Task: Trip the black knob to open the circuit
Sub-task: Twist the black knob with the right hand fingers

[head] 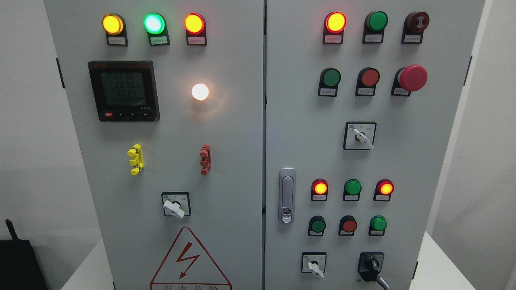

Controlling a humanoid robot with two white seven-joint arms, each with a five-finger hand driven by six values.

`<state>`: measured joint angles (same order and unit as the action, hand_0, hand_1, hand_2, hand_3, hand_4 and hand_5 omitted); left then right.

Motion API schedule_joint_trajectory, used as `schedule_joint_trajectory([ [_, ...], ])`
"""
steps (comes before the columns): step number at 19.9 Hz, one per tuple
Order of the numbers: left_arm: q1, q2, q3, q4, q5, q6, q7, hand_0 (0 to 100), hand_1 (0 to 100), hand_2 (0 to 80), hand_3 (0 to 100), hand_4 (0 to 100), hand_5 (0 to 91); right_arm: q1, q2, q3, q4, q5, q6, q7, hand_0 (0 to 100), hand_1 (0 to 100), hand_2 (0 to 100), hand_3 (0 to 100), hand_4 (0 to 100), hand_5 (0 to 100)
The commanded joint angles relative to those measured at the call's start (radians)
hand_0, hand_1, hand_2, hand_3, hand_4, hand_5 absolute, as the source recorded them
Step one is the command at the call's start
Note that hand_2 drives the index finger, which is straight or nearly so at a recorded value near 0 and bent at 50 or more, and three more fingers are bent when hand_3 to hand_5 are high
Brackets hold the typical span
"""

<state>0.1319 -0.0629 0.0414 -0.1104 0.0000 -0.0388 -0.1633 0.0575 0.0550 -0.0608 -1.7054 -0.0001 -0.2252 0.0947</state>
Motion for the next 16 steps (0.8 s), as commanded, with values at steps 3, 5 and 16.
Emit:
schedule_joint_trajectory([
  [3,0.0,0.0,0.0,0.0,-0.023,0.0,-0.001,12,39,0.0,0,0,0.0,-0.001,0.002,0.016,0.001,-0.001,0.001,0.002,0,0,0,100,100,100],
  [5,0.0,0.0,0.0,0.0,-0.023,-0.001,-0.001,12,39,0.0,0,0,0.0,-0.001,0.002,0.016,0.001,-0.001,0.0,0.002,0,0,0,100,100,100],
  [16,0.0,0.0,0.0,0.0,-0.023,-0.001,-0.001,12,39,0.0,0,0,0.0,-0.007,0.002,0.024,0.001,-0.001,0.0,0.005,0,0,0,100,100,100],
])
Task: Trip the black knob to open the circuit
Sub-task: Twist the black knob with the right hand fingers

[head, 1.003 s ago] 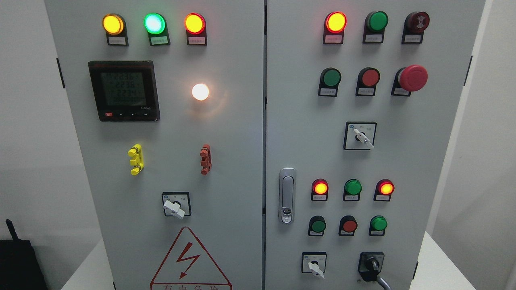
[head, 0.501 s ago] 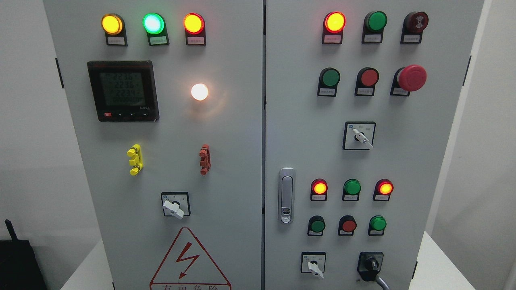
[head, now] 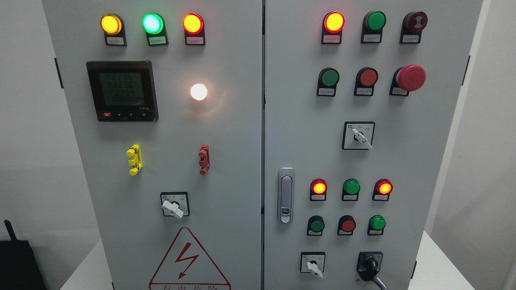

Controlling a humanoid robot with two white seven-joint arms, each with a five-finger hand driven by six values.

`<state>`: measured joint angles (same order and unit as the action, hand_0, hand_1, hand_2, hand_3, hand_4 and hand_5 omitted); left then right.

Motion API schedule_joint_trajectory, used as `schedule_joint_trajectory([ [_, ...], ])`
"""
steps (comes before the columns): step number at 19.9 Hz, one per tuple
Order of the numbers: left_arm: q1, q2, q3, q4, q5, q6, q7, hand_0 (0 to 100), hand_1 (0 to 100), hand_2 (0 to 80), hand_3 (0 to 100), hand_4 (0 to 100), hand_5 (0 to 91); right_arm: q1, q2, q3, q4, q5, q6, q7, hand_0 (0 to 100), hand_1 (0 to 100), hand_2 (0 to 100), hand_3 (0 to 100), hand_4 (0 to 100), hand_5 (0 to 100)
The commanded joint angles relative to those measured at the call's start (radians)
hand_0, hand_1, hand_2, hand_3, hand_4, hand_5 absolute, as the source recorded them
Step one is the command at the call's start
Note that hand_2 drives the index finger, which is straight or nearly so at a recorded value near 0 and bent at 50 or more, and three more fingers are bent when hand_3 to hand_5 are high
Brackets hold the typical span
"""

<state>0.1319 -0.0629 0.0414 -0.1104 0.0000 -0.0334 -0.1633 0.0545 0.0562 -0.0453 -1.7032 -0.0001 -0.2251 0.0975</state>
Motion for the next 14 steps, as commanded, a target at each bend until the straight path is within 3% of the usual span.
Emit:
schedule_joint_trajectory([
  [1,0.0,0.0,0.0,0.0,-0.023,-0.005,-0.001,12,39,0.0,0,0,0.0,-0.004,0.001,0.009,-0.001,-0.001,0.0,0.002,0,0,0,100,100,100],
  [14,0.0,0.0,0.0,0.0,-0.023,-0.007,-0.001,12,39,0.0,0,0,0.0,-0.01,0.001,0.022,-0.003,-0.001,-0.008,-0.001,0,0,0,100,100,100],
])
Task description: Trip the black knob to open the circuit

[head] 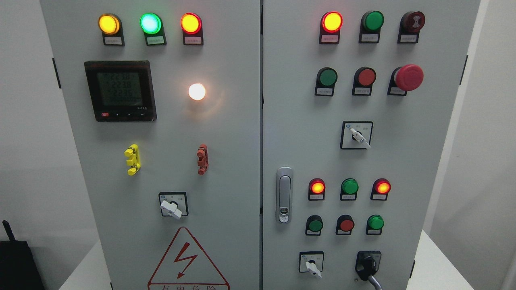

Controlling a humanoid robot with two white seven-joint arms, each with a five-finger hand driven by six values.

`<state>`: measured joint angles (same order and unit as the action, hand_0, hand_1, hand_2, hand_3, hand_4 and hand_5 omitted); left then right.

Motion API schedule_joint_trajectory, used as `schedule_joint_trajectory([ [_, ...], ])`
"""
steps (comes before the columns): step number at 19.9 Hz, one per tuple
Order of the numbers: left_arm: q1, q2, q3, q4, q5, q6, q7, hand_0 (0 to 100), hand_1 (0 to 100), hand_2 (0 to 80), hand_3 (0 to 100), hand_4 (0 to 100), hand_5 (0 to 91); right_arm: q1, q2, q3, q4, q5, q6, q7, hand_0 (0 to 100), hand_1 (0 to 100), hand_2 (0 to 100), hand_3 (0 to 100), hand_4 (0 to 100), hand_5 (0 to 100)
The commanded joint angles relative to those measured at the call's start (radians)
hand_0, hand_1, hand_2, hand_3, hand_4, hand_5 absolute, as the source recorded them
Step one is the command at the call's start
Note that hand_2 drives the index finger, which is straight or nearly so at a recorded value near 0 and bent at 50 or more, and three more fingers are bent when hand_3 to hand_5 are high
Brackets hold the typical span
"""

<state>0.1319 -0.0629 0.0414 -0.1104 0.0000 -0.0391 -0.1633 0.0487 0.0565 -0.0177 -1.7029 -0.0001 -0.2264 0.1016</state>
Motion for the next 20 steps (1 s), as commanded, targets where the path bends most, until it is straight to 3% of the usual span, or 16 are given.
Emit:
schedule_joint_trajectory([
  [1,0.0,0.0,0.0,0.0,-0.023,-0.001,-0.001,12,39,0.0,0,0,0.0,-0.006,0.0,-0.005,-0.003,-0.001,-0.008,-0.005,0,0,0,100,100,100],
  [20,0.0,0.0,0.0,0.0,-0.023,-0.001,-0.001,12,39,0.0,0,0,0.0,-0.006,0.0,-0.001,-0.007,-0.001,-0.011,-0.005,0,0,0,100,100,100],
])
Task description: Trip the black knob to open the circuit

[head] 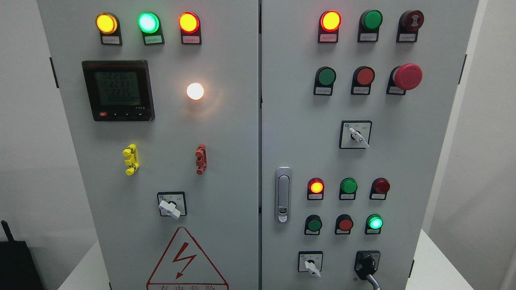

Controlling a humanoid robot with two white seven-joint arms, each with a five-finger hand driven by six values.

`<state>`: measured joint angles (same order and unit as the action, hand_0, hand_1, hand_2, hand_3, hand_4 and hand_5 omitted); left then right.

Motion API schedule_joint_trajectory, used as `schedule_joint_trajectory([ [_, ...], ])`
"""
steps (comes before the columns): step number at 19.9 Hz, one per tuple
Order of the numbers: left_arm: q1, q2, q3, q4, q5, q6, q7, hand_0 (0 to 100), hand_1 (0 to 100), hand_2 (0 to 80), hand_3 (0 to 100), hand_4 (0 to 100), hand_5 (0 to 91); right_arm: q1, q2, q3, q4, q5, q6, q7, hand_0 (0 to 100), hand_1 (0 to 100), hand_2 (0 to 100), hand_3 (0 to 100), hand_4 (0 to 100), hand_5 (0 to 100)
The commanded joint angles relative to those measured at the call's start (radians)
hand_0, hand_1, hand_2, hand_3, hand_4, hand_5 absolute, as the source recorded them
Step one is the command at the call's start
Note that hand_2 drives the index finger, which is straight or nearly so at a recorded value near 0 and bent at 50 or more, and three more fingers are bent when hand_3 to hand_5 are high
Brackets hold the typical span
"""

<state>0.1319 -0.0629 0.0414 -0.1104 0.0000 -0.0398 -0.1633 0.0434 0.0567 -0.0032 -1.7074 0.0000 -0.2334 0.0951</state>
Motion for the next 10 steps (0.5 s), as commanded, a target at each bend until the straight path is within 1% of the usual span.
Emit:
schedule_joint_trajectory([
  [1,0.0,0.0,0.0,0.0,-0.023,0.001,-0.001,12,39,0.0,0,0,0.0,0.0,0.0,-0.015,-0.003,-0.001,-0.004,0.002,0,0,0,100,100,100],
  [10,0.0,0.0,0.0,0.0,-0.023,0.0,-0.001,12,39,0.0,0,0,0.0,0.003,-0.001,-0.015,-0.001,-0.003,-0.001,0.005,0,0,0,100,100,100],
])
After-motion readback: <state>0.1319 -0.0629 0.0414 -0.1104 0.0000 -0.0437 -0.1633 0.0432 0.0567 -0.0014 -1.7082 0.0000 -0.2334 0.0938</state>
